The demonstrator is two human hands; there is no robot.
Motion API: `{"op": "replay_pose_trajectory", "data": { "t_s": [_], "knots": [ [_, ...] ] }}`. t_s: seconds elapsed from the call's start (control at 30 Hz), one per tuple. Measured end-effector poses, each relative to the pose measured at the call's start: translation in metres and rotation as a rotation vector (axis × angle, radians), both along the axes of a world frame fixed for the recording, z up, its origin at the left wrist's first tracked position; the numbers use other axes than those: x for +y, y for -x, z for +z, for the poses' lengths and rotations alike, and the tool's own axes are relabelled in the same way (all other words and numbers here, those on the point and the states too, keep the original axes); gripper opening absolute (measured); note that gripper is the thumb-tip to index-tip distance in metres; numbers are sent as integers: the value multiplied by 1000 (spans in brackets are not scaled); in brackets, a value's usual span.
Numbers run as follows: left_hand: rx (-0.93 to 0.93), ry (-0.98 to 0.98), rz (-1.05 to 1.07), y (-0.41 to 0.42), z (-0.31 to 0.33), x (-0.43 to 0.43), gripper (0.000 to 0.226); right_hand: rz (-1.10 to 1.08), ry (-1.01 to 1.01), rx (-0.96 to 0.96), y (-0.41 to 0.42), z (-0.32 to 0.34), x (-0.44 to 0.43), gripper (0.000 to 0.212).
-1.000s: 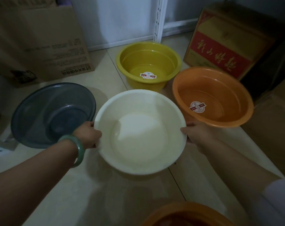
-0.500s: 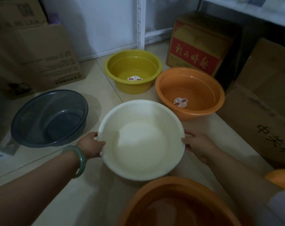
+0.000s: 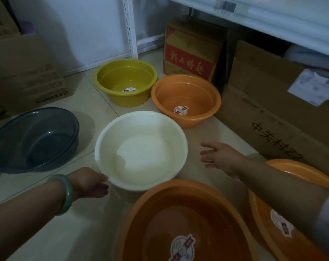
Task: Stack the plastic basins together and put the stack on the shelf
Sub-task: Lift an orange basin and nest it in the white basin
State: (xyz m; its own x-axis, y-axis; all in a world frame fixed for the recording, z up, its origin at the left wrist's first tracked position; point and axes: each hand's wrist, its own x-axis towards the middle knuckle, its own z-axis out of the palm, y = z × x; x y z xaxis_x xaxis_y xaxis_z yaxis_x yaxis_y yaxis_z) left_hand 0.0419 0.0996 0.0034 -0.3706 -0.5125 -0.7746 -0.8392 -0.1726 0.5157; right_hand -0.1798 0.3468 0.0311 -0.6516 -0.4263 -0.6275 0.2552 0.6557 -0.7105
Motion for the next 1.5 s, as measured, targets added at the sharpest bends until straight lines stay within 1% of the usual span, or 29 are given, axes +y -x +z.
{"op": "replay_pose_trajectory", "data": {
  "t_s": [0.1, 0.17, 0.23, 0.27, 0.37, 0.47, 0.53, 0.67, 0.8, 1.0, 1.13, 1.2, 1.27, 1.3, 1.33, 1.4, 1.43, 1.5],
  "knots": [
    [-104, -82, -169, -8, 4, 13, 45, 14, -27, -3, -17, 4, 28, 56],
    [-145, -136, -282, -12, 6, 24, 45, 47, -64, 50, -34, 1, 51, 52],
    [-172, -174, -345, -18, 6, 34, 45, 90, -95, 117, -52, -7, 76, 53],
    [-179, -185, -372, -21, 4, 38, 43, 108, -105, 120, -61, -11, 88, 56],
    [-219, -227, -492, -29, 4, 50, 30, 125, -113, 45, -89, -19, 119, 64],
    [-236, -277, -521, -37, 2, 62, 18, 118, -150, 53, -111, -22, 138, 64],
    [-229, -274, -536, -42, 1, 69, 17, 96, -181, 59, -120, -22, 145, 64],
    [-205, -310, -544, -49, -3, 79, 31, -35, -217, -66, -131, -23, 152, 60],
    [-185, -318, -524, -53, -7, 80, 32, -128, -263, -205, -137, -22, 152, 52],
    [-168, -309, -517, -55, -10, 80, 29, -141, -302, -230, -135, -27, 153, 52],
    [-171, -364, -532, -56, -12, 81, 31, -102, -327, -226, -133, -26, 156, 52],
    [-175, -409, -556, -56, -10, 79, 41, -90, -346, -203, -132, -24, 157, 49],
    [-174, -468, -577, -56, -9, 75, 66, -76, -363, -142, -132, -19, 157, 42],
    [-178, -492, -585, -55, -7, 74, 71, -62, -372, -104, -131, -17, 156, 38],
    [-179, -509, -612, -53, -5, 73, 65, -48, -377, -73, -129, -13, 156, 34],
    [-174, -535, -654, -47, 3, 71, 38, -42, -382, -23, -124, -4, 155, 27],
    [-158, -544, -663, -43, 9, 70, 30, -43, -387, 11, -120, 1, 155, 23],
    [-102, -580, -693, -36, 20, 62, 26, -40, -386, 62, -109, 13, 152, 18]
  ]
}}
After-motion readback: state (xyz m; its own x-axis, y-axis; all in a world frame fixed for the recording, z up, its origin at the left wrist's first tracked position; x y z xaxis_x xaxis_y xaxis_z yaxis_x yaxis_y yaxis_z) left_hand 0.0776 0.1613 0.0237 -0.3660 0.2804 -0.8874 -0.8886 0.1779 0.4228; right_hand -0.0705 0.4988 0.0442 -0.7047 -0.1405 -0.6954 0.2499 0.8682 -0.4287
